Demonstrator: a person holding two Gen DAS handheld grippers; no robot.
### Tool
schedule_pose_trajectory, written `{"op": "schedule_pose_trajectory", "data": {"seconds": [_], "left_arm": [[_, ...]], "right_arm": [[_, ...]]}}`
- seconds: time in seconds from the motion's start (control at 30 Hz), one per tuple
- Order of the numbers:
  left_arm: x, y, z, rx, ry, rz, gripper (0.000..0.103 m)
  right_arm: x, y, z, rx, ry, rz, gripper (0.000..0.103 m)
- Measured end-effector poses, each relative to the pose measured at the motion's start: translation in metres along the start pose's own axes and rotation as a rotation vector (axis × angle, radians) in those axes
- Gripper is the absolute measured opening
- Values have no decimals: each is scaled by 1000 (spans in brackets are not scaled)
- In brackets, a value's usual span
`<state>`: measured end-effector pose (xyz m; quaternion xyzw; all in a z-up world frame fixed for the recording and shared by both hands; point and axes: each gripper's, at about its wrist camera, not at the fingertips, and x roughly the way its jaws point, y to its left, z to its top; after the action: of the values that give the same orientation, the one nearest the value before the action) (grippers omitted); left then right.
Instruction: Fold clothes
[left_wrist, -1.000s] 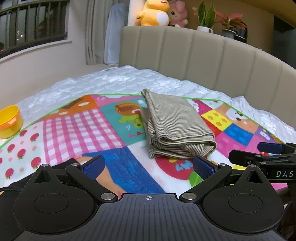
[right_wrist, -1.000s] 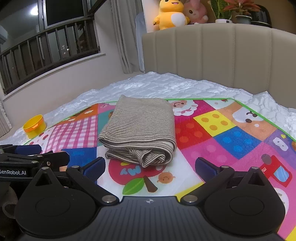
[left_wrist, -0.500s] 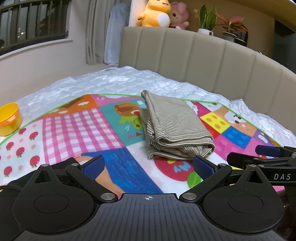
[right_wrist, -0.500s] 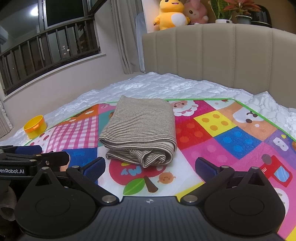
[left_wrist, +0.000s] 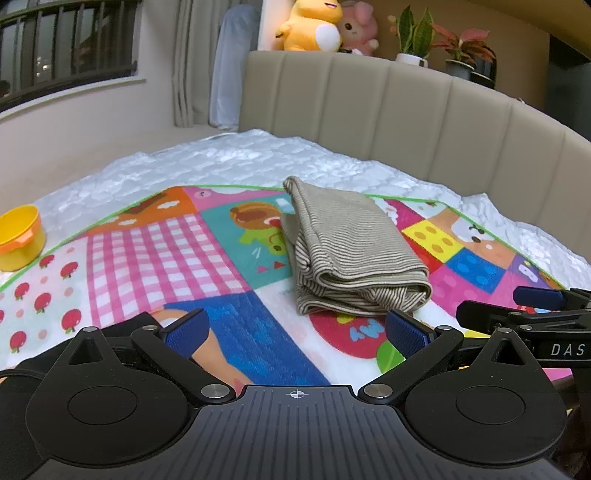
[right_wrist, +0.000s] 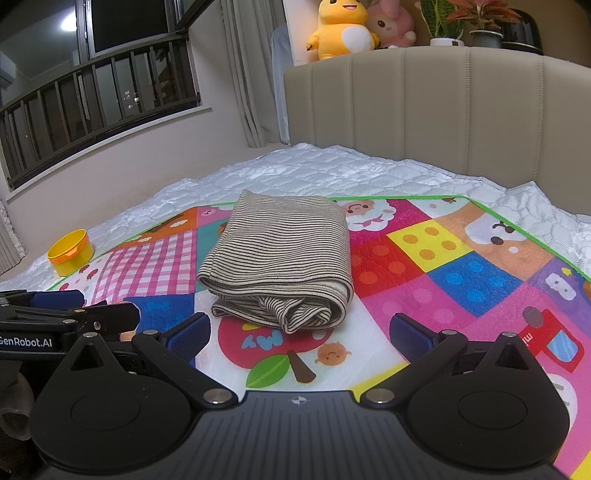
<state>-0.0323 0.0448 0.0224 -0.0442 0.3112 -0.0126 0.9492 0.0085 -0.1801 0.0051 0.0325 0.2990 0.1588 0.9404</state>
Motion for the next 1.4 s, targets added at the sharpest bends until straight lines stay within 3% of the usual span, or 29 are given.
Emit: {"op": "schedule_pose_trajectory", "data": {"seconds": [1.4], "left_arm": [[0,-1,-1,5,9,10,103]], "right_arm": [[0,2,0,-2,-2,1,103]]}}
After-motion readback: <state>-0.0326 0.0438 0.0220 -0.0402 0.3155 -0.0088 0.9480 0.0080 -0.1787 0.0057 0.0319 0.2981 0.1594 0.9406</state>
